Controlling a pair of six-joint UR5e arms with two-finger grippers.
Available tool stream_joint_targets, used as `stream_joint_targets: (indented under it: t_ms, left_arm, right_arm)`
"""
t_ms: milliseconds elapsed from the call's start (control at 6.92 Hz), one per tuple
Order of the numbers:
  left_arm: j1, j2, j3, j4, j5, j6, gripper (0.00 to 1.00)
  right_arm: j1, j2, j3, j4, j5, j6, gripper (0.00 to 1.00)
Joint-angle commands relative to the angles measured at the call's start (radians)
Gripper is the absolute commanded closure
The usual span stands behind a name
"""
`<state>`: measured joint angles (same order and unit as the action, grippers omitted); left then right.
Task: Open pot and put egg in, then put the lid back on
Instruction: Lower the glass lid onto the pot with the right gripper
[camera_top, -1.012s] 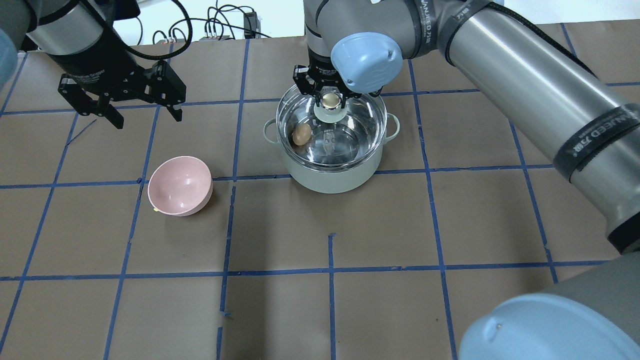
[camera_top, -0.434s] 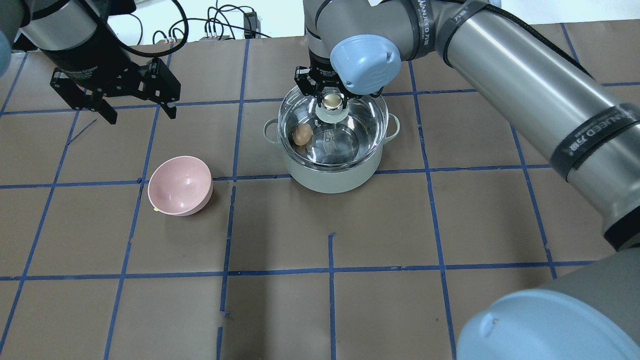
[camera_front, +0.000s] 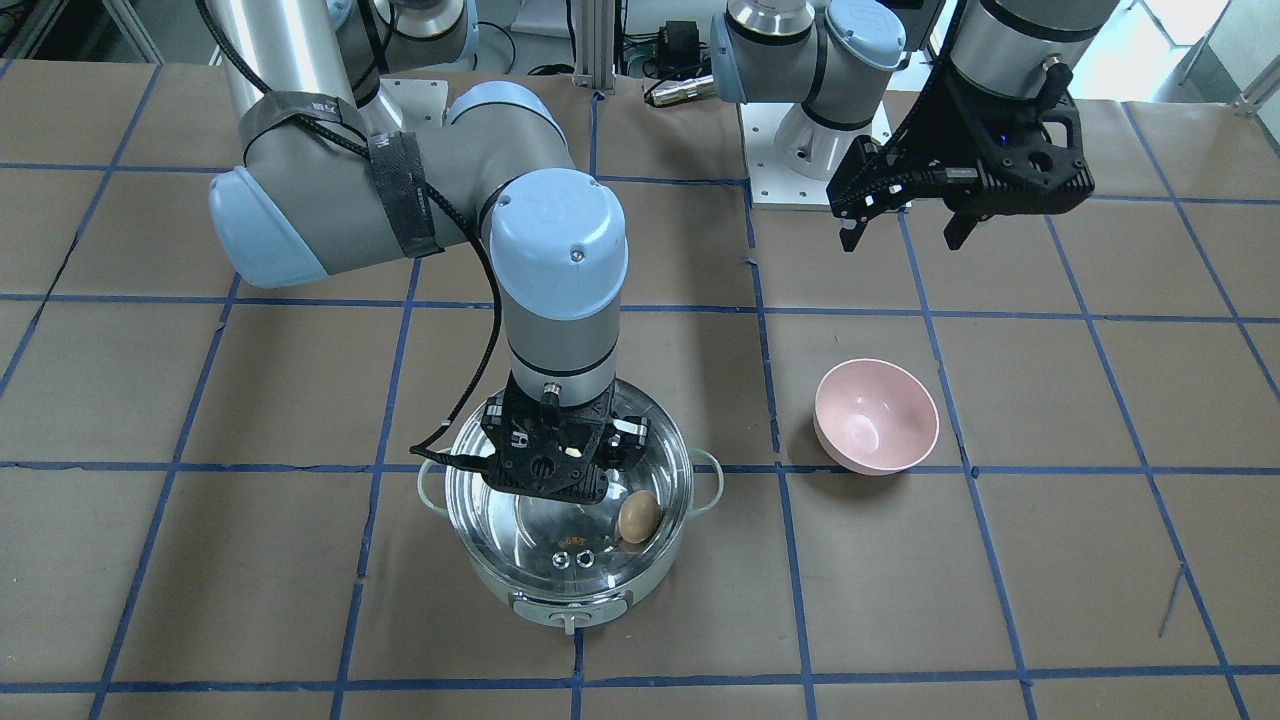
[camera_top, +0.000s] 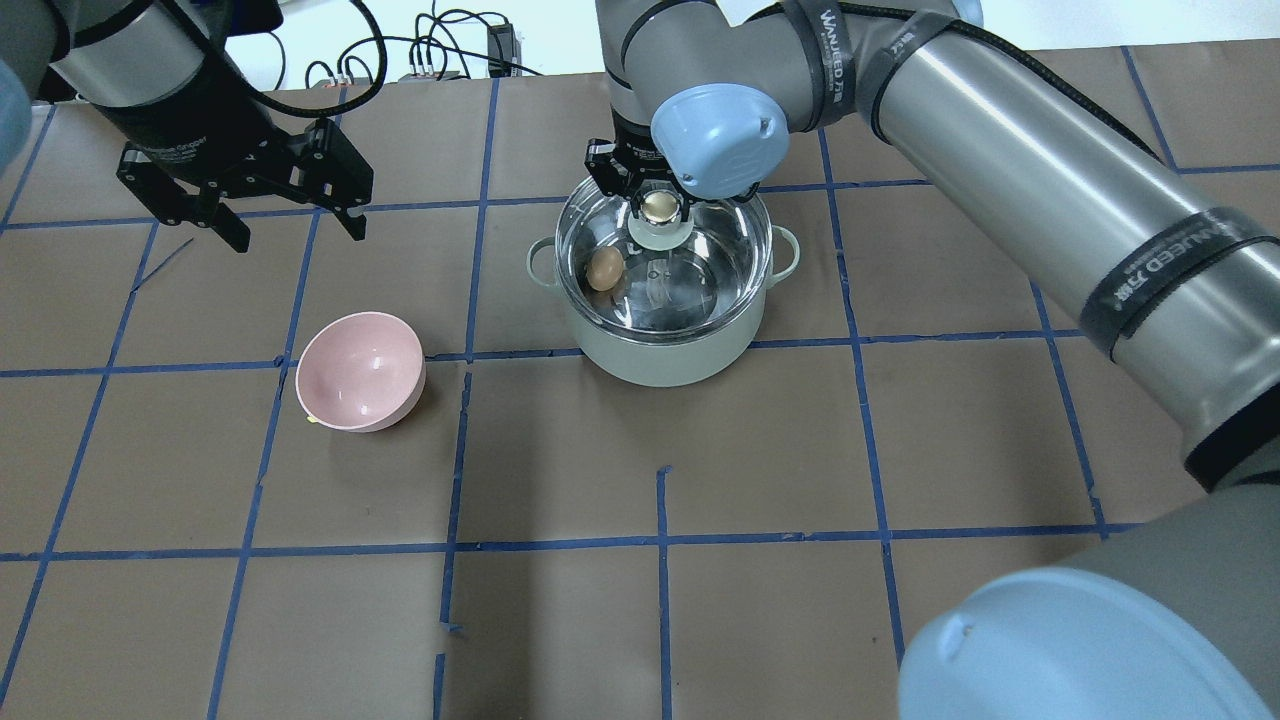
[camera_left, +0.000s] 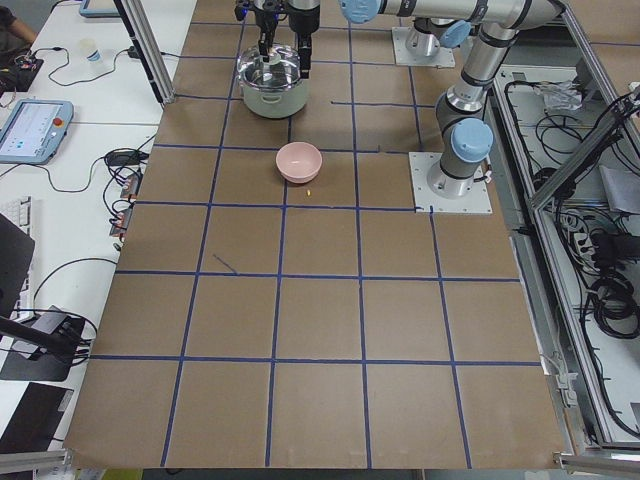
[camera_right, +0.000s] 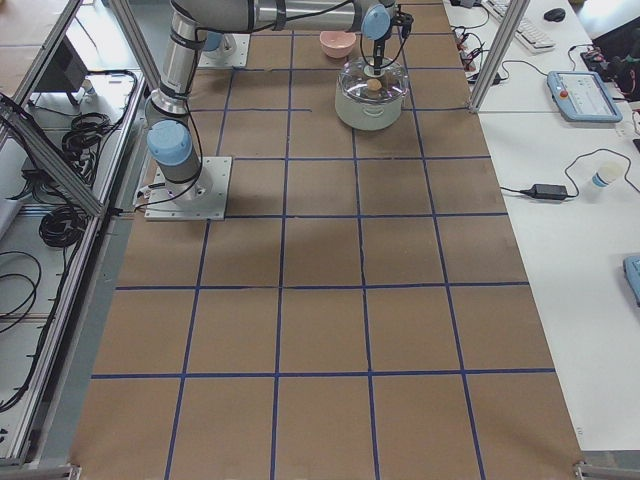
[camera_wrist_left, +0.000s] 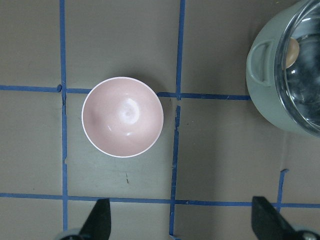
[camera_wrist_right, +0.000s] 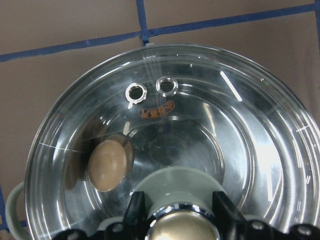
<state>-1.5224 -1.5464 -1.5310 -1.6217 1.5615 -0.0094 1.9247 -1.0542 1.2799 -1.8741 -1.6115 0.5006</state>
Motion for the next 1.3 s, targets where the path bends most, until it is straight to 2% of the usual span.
stream_joint_targets:
  t_ms: [0,1157]
  left_arm:
    - [-0.002,0.000,0.003,-0.001,0.006,0.000,0.00]
    - [-0.001,0.000,0.005,0.000,-0.001,-0.001,0.00]
  right_arm:
    - [0.004,0.007,-0.001,-0.016,-0.002,0.003,0.95]
    - [0.004,0.002,0.012,-0.014,-0.002,-0.011,0.94]
